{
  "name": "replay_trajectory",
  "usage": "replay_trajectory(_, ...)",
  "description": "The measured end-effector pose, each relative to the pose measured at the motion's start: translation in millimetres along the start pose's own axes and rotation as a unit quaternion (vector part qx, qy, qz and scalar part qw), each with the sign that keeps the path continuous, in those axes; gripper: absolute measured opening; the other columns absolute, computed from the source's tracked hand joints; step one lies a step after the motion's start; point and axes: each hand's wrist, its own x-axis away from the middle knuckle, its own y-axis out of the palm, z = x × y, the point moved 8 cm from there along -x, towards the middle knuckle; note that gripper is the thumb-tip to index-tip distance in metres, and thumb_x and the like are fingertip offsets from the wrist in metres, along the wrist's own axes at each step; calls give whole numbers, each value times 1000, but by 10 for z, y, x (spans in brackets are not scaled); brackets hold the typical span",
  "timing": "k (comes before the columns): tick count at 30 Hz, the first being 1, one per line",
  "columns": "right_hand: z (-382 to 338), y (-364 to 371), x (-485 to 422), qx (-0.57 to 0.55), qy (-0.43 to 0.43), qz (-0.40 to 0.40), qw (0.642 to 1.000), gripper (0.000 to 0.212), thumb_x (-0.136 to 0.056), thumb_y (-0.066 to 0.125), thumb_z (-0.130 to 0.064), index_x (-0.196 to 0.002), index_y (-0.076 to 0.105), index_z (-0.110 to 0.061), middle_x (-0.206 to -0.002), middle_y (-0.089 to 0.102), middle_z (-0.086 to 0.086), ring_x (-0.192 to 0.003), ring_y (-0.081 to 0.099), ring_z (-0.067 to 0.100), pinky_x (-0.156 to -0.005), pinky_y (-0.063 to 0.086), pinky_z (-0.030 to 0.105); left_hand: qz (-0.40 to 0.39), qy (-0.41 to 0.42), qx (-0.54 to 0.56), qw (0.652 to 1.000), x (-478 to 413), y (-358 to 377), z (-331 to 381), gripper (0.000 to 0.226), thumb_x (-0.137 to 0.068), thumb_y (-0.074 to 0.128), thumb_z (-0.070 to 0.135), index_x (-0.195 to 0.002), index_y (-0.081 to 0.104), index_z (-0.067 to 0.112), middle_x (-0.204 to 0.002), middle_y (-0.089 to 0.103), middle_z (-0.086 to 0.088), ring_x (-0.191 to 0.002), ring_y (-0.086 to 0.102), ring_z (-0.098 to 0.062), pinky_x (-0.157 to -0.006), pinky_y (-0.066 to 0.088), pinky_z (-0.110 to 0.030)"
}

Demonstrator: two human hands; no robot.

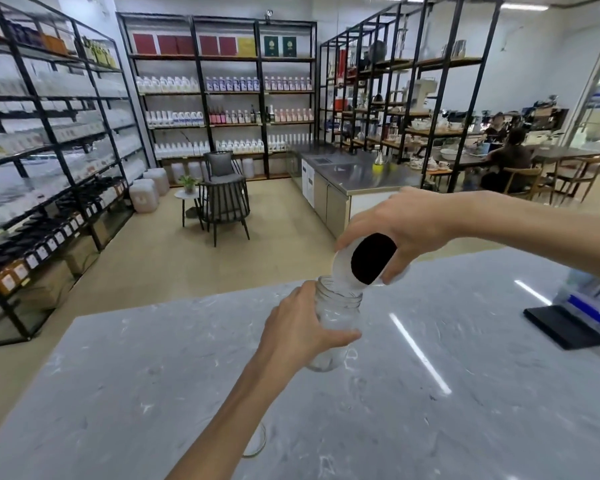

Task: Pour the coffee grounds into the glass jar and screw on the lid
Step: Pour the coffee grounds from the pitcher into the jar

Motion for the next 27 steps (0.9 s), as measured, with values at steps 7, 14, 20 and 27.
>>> replay_trajectory(7,-103,-323,-198,56,5,17,998,49,-58,73,-73,-103,56,-64,-92,62,-31,-79,60,-3,-54,33,9,-1,4,-5,1000,13,-223,79,66,-61,77,69,-104,53,24,-93,58,11,-88,57,-13,-80,51,-37)
replay_trajectory(14,-150,-446,-256,73,3,30,997,49,-61,76,-65,-105,54,-58,-93,65,-23,-79,63,8,-65,47,27,15,8,-18,1000,-25,-310,168,66,-63,76,69,-106,54,24,-92,57,11,-87,56,-13,-80,49,-35)
replay_trajectory(20,-283,-466,-184,182,-78,25,980,75,-68,71,-71,-131,32,-58,-124,57,-31,-74,40,8,-52,15,21,15,11,-22,1000,-49,-264,196,67,-61,74,73,-103,53,25,-88,57,11,-84,56,-14,-75,51,-35)
replay_trajectory(27,-310,-418,-184,246,-76,9,966,79,-72,70,-69,-138,31,-50,-128,56,-25,-89,61,16,-52,12,24,21,9,-38,999,-139,-214,226,66,-62,72,74,-100,54,23,-90,58,8,-86,57,-18,-74,50,-36)
